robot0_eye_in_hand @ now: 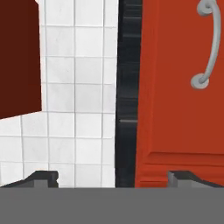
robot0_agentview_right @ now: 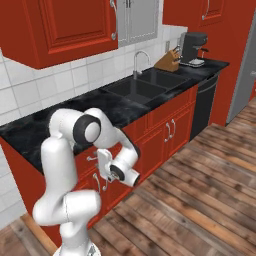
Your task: Take a straw from the drawer in front and place it inside the glass cup on the dining counter.
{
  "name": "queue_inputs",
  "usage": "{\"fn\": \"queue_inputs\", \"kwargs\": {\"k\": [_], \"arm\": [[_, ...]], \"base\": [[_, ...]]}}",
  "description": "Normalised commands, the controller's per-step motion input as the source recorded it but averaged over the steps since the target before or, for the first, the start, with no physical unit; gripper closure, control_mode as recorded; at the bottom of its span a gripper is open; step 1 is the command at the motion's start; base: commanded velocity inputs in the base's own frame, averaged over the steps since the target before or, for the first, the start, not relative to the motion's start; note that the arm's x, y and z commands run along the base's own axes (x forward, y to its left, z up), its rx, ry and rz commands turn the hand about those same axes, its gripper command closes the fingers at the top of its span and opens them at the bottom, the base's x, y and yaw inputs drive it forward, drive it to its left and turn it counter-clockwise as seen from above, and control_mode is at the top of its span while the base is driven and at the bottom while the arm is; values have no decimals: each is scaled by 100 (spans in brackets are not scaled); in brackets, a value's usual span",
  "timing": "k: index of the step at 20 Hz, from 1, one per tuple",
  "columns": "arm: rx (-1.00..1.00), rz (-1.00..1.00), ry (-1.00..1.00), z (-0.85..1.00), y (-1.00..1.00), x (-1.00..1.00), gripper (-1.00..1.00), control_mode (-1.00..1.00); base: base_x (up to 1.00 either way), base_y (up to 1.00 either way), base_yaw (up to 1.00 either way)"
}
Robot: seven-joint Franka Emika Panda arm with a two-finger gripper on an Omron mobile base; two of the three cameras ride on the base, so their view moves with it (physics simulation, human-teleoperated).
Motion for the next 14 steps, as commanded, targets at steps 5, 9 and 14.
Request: {"fn": "queue_inputs", "kwargs": {"k": [5, 9, 14], "arm": [[0, -1, 0, -24, 12, 23, -100, -100], [0, 0, 0, -20, 17, 31, -100, -100], [-2, -1, 0, -13, 17, 34, -100, -100]], "base": [[0, 0, 0], [0, 0, 0], [0, 0, 0]]}}
